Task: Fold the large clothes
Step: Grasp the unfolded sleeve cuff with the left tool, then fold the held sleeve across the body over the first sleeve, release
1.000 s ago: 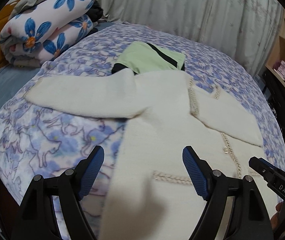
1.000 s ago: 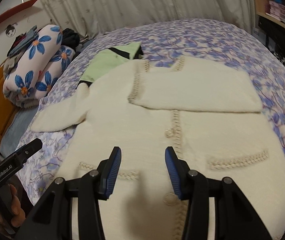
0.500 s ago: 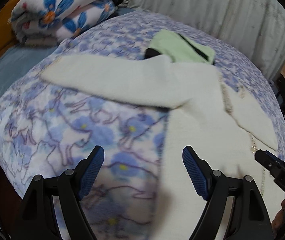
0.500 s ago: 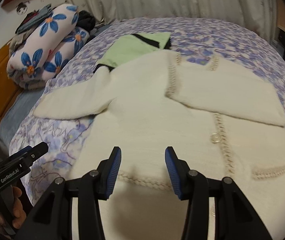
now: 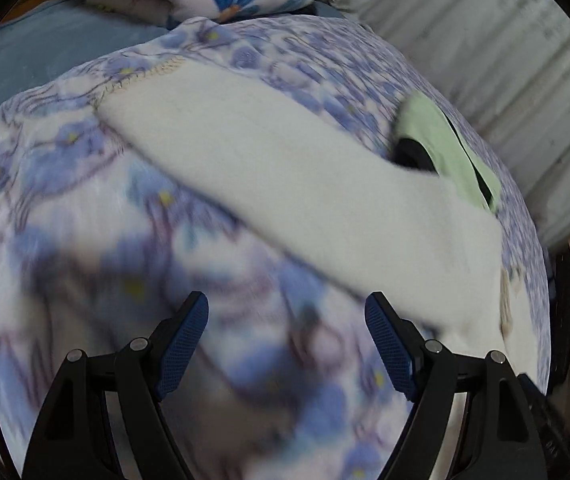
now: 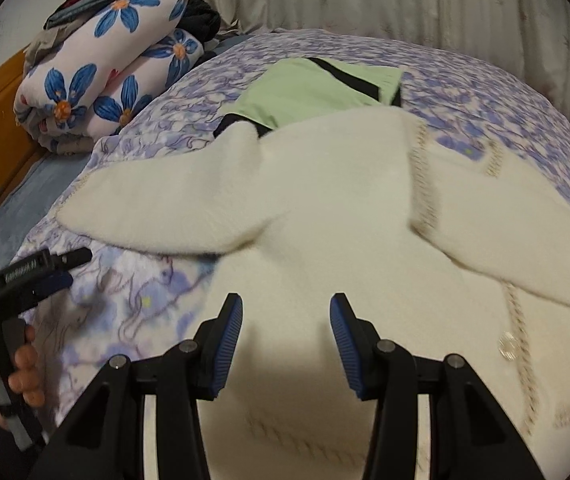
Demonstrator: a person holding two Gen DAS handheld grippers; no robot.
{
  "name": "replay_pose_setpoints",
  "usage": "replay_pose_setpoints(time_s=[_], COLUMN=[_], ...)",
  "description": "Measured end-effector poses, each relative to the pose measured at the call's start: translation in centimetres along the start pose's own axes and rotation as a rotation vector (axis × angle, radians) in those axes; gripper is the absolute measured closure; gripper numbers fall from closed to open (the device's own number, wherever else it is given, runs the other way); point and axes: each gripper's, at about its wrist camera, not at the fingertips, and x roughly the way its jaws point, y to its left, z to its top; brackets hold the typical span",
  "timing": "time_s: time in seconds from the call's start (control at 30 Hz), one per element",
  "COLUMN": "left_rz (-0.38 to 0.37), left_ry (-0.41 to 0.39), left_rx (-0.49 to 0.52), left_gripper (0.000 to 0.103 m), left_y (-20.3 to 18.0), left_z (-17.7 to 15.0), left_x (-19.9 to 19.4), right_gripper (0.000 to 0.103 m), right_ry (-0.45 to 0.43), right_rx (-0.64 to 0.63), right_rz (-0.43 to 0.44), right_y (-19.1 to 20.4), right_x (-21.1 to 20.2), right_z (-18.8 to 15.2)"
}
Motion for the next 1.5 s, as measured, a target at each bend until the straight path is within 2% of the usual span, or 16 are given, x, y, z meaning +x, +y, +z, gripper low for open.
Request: replay_pose_setpoints(time_s=[0.23,0.4,0.47,0.5,0.53,0.6,0.7,0.77,0.83,1.0,1.07,1.17,1.27,1.4,1.47,1.5], left_rz=[-0.094,-0.141,-0.133,-0.108,-0.079,-0.065,-0.067,-0.022,-0.026,-0.151,-0.197,-0.258,-0.242,-0.209,-0.194,-0.183], left_ry=[0.02,-0.016,-0.046,-0.063,-0.073,-0.094,-0.154,-0.228,-0.273,-0.313,-0.287,-0.206,-0.104,0.05,0.087,0.095], left_rx=[-0.058,-0.109,-0.12,-0.12,-0.12,-0.133,-0.108,-0.009,0.085,0.33,0.413,0.5,0.562,0.602,0.609,0.609], left_gripper=[0.024,0.024,0.033,0.048,0.07,0.088,0.095,0.095,0.096,0.096,0.096,0.096,0.093,0.074,0.058,0.046], left_y=[2.4,3.9,4.2,4.2,4.3,4.6,3.4,0.5,-3.1,-13.9,-18.2,-23.7,-27.3,-29.3,-29.2,-29.2], left_z=[4.2,6.7,7.7,8.1,8.5,9.1,9.4,9.0,8.4,4.8,2.5,-1.5,-5.7,-10.6,-12.6,-13.4], left_x=[3.9,5.7,6.3,6.4,6.7,6.6,4.9,2.4,0.0,-5.4,-6.2,-5.1,-2.2,2.0,2.3,2.2], right_gripper=[0.057,0.057,0.057,0.057,0.057,0.057,0.057,0.057,0.057,0.057,0.057,0.057,0.057,0.057,0.057,0.057], right_ry=[0.003,0.018,0.029,0.036,0.043,0.053,0.062,0.059,0.049,-0.002,-0.027,-0.058,-0.064,-0.038,-0.027,-0.026], right_rx=[-0.015,-0.007,-0.001,0.006,0.012,0.025,0.048,0.069,0.097,0.184,0.222,0.283,0.339,0.401,0.416,0.42], right_rz=[-0.001,0.02,0.024,0.026,0.027,0.026,0.025,0.023,0.023,0.014,0.002,-0.035,-0.088,-0.129,-0.138,-0.138], right_y=[2.4,3.2,3.1,3.0,2.8,2.3,1.2,0.3,-0.9,-4.7,-6.6,-10.1,-13.9,-17.7,-19.0,-19.5], right_x=[4.4,5.8,6.1,6.3,6.3,6.3,5.8,5.1,4.0,0.6,-1.1,-3.6,-5.5,-7.0,-7.6,-8.0], right_z=[3.3,4.0,3.9,3.8,3.7,3.3,2.7,2.3,1.9,1.3,0.9,-0.4,-2.4,-5.3,-6.4,-6.9])
